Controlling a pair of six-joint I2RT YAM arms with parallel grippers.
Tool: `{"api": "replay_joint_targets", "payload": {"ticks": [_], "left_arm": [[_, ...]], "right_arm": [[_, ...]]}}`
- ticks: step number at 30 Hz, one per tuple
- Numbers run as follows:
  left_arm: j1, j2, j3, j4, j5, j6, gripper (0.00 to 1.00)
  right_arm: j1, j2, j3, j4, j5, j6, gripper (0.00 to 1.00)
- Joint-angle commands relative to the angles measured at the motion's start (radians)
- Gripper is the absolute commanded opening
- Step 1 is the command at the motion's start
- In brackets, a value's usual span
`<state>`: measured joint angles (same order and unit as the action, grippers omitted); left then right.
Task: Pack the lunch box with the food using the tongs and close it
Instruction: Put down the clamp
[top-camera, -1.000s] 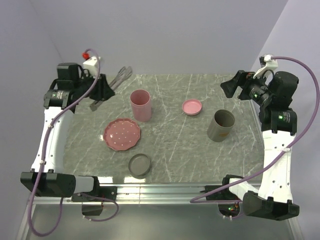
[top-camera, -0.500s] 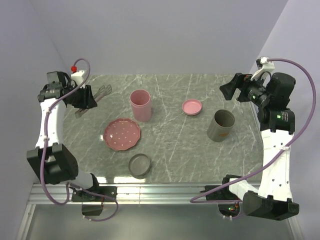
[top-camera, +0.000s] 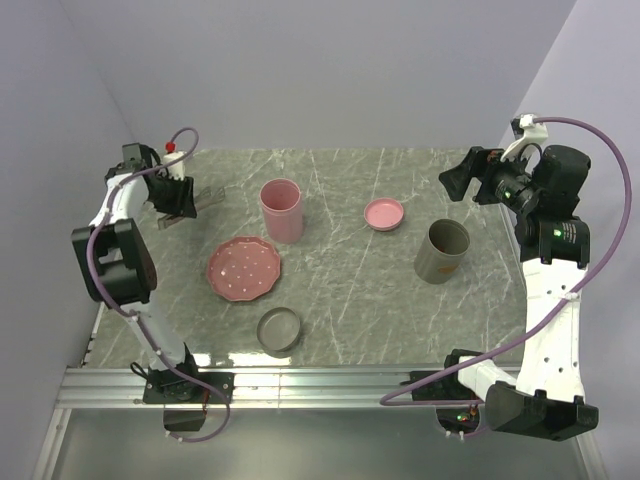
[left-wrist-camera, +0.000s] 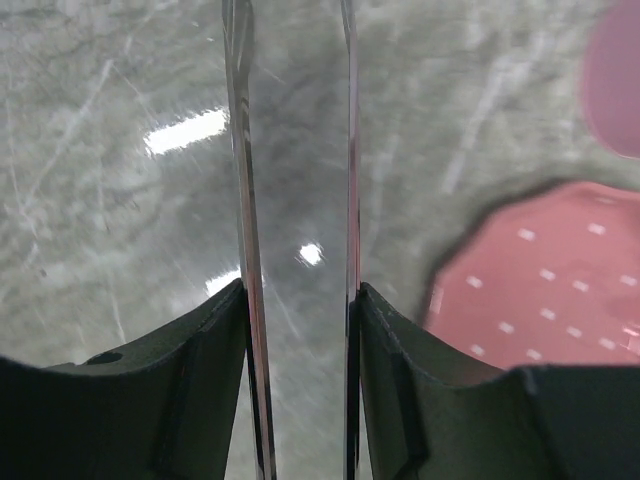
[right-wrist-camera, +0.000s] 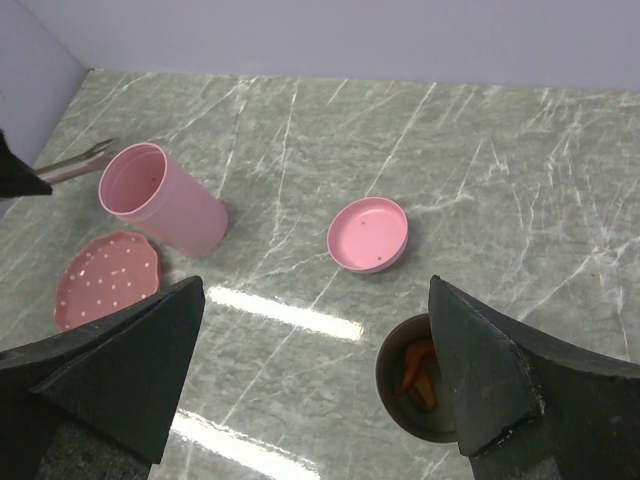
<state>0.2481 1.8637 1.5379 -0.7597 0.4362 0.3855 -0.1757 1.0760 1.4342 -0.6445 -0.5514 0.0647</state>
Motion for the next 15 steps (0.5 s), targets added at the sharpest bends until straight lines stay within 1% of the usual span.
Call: {"api": "replay_joint_targets", "payload": {"ticks": [1, 5, 11, 14, 15], "left_arm": [[-0.023, 0.046, 0.064, 0.059, -0.046, 0.053, 0.5], [-0.05, 0.118, 0.079, 0.074, -0.089, 0.078, 0.52], [-0.081, 0.19, 0.068, 0.094, -0.155, 0.073, 0.53], [-0.089, 0.204, 0.073, 0.092, -0.172, 0.07, 0.55], [-0.09, 0.204, 0.073, 0.094, -0.175, 0.069, 0.58]], "right_arm": [[-0.007, -0.002, 0.019, 0.0, -0.016, -0.012, 1.0], [-0.005, 0.004, 0.025, -0.015, -0.019, -0.025, 1.0], [-0.005, 0.01, 0.017, -0.012, -0.028, -0.022, 1.0], [-0.005, 0.009, 0.011, -0.015, -0.033, -0.028, 1.0], [-0.005, 0.009, 0.006, -0.015, -0.035, -0.031, 1.0]]}}
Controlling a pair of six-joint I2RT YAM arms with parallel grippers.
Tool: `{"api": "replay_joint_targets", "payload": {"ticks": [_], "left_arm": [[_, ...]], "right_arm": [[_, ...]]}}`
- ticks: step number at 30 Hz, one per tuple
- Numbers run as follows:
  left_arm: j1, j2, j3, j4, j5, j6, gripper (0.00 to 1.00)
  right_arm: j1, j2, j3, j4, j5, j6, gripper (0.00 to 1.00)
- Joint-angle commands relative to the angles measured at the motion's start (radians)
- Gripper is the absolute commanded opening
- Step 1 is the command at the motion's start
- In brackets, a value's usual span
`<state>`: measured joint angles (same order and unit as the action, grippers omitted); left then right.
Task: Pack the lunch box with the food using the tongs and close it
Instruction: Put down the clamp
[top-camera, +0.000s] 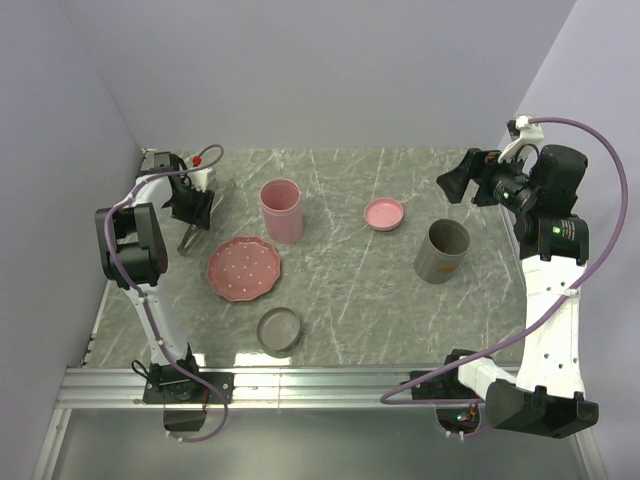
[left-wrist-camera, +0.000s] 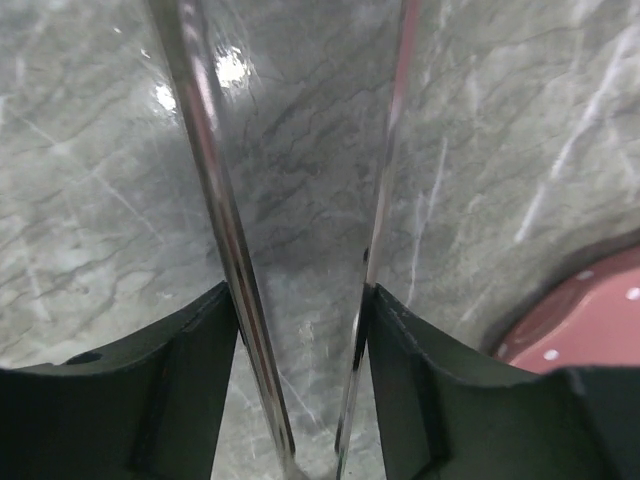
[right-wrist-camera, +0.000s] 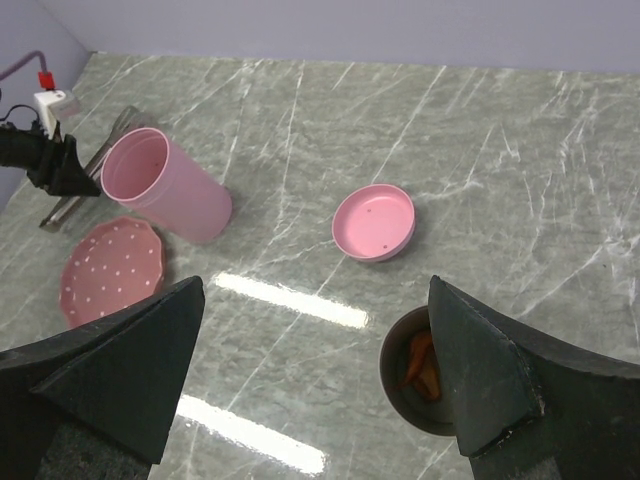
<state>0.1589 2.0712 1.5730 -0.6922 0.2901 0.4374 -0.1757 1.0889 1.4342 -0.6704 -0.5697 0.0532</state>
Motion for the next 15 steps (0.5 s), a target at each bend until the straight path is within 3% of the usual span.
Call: {"api": "replay_joint_targets", "payload": {"ticks": [1, 15], "left_arm": [[-0.001, -0.005, 0.035, 0.026, -0.031, 0.018, 0.59], [-0.016, -0.022, 0.061, -0.024, -0.002, 0.007, 0.68]], "right_arm": [[-0.005, -0.006, 0.003, 0.011, -0.021, -0.019, 1.0], [-0.005, -0.011, 0.006, -0.021, -0.047, -0.044, 1.0]]}}
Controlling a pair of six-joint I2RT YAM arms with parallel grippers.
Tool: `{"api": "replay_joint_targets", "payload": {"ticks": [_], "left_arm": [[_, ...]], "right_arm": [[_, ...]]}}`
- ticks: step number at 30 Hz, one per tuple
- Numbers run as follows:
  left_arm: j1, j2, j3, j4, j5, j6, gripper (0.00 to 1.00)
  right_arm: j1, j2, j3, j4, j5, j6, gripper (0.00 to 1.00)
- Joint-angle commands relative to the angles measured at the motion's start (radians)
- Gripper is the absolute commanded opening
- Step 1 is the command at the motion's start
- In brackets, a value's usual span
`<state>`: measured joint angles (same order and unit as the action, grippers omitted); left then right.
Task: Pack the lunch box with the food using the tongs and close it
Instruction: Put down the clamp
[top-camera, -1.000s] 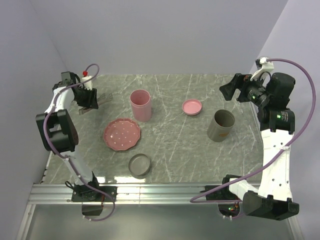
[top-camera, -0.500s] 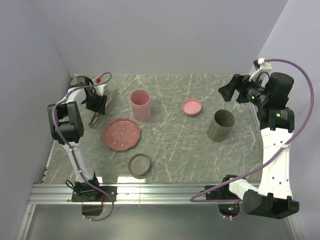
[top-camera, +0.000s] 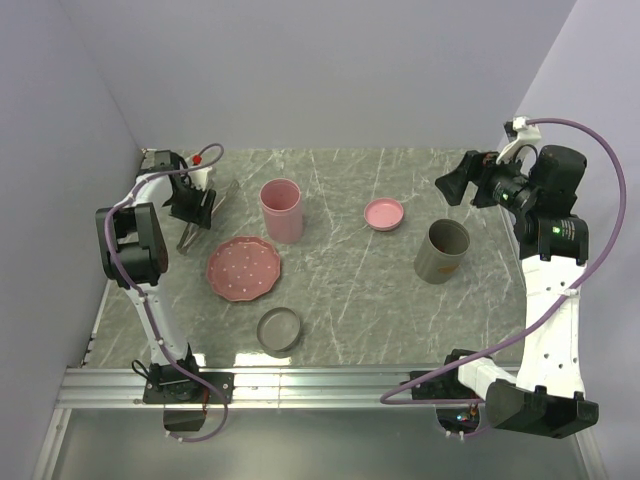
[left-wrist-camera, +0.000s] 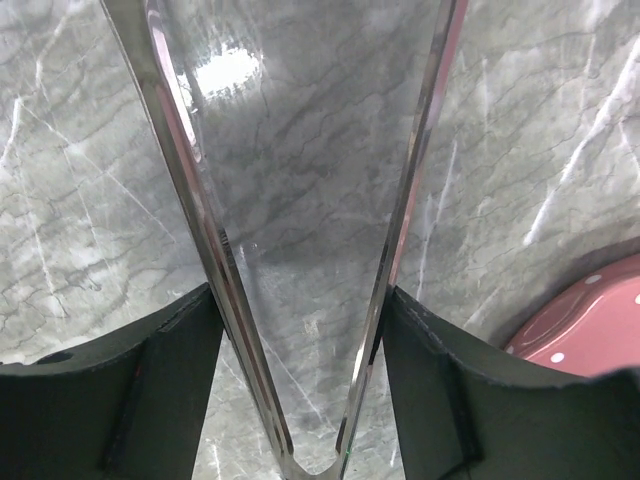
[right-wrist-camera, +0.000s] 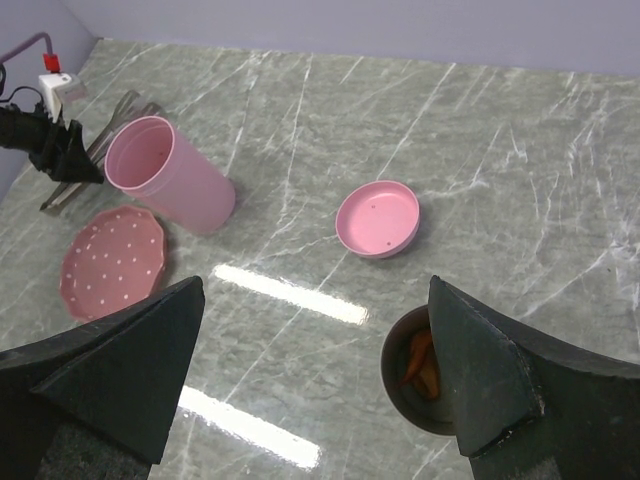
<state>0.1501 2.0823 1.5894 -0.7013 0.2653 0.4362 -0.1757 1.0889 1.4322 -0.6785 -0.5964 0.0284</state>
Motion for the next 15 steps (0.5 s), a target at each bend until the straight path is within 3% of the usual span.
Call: {"api": "replay_joint_targets", "payload": {"ticks": [1, 13, 15], "left_arm": [[-0.007, -0.027, 0.047, -0.018, 0.02, 0.006, 0.68], [-0.011, -0.008, 0.057, -0.037, 0.022, 0.001, 0.71], [-0.009, -0.001, 0.058, -0.044, 0.026, 0.004, 0.85]], "right_arm": [[-0.005, -0.009, 0.011, -0.021, -0.023, -0.019, 1.0], [-0.002, 0.008, 0.027, -0.062, -0.059, -0.062, 1.0], [-0.002, 0.009, 0.028, -0.062, -0.057, -0.062, 1.0]]}}
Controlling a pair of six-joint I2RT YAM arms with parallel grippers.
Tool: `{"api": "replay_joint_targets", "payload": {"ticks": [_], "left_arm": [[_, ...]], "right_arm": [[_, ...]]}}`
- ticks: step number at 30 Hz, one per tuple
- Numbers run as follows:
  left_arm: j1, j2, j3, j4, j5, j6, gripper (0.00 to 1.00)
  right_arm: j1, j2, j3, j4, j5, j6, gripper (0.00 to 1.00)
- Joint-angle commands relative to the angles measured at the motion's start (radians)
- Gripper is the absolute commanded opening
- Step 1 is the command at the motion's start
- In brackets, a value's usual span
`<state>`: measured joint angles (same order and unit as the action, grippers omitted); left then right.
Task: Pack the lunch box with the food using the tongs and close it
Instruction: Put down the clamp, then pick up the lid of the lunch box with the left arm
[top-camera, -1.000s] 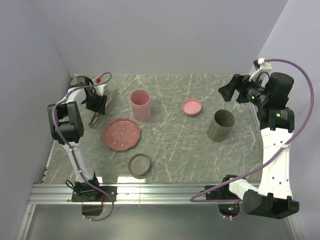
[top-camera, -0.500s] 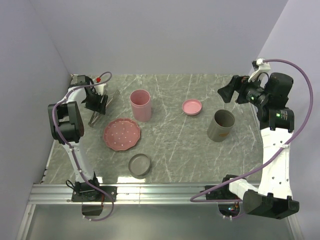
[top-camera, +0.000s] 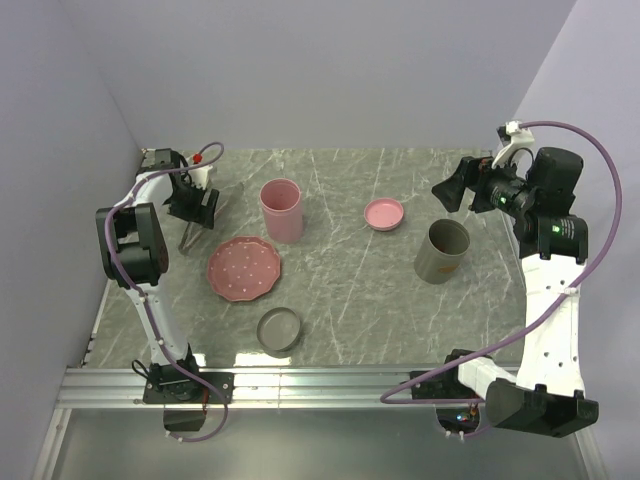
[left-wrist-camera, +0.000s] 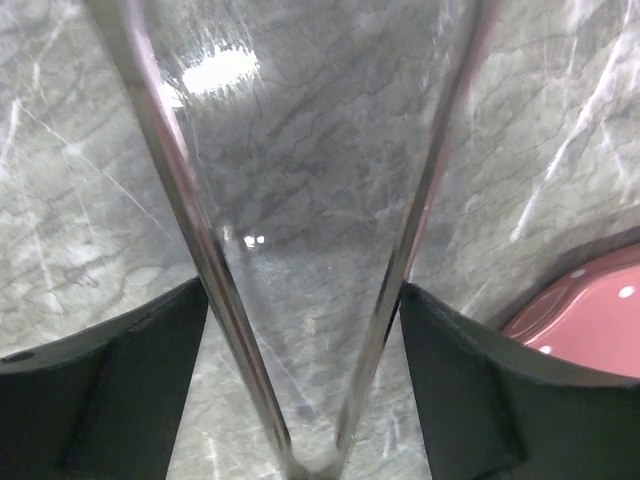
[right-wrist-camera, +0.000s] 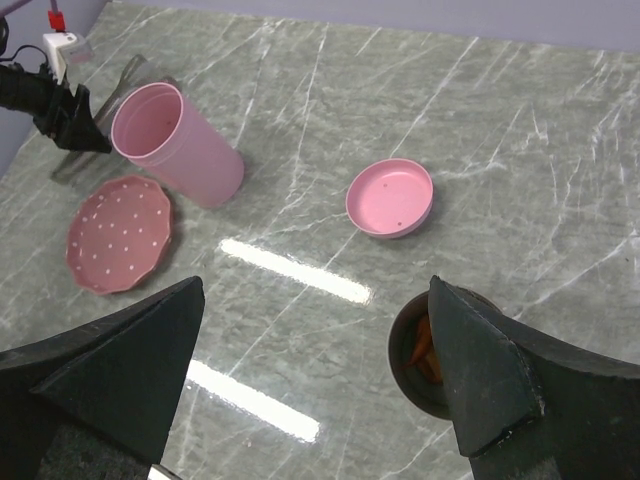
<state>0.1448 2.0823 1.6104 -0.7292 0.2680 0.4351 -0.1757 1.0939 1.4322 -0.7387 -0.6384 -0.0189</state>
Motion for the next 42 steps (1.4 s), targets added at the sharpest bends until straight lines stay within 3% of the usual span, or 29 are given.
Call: {"api": "replay_joint_targets", "payload": {"ticks": [1, 17, 23, 28, 35, 42], "left_arm": [[-0.005, 0.002, 0.042, -0.021, 0.027, 0.005, 0.86], [-0.004, -0.067, 0.151, -0.107, 0.066, 0.002, 0.93], [0.001, -0.136, 0.197, -0.154, 0.105, -0.002, 0.96], [0.053, -0.272, 0.155, -0.193, 0.287, 0.01, 0.96], [0.073, -0.533, -0.036, -0.323, 0.442, 0.246, 0.91], [0.027, -0.715, -0.197, -0.536, 0.438, 0.51, 0.88]], "right_arm": [[-0.002, 0.003, 0.031, -0.005, -0.015, -0.016, 1.0], [0.03, 0.034, 0.074, -0.059, 0.005, -0.055, 1.0], [0.14, 0.054, 0.108, -0.11, 0.092, -0.13, 1.0], [0.28, 0.023, 0.065, -0.136, 0.146, -0.242, 1.0], [0.317, 0.023, 0.016, -0.143, 0.151, -0.268, 1.0], [0.332, 0.043, -0.015, -0.183, 0.099, -0.276, 1.0]]}}
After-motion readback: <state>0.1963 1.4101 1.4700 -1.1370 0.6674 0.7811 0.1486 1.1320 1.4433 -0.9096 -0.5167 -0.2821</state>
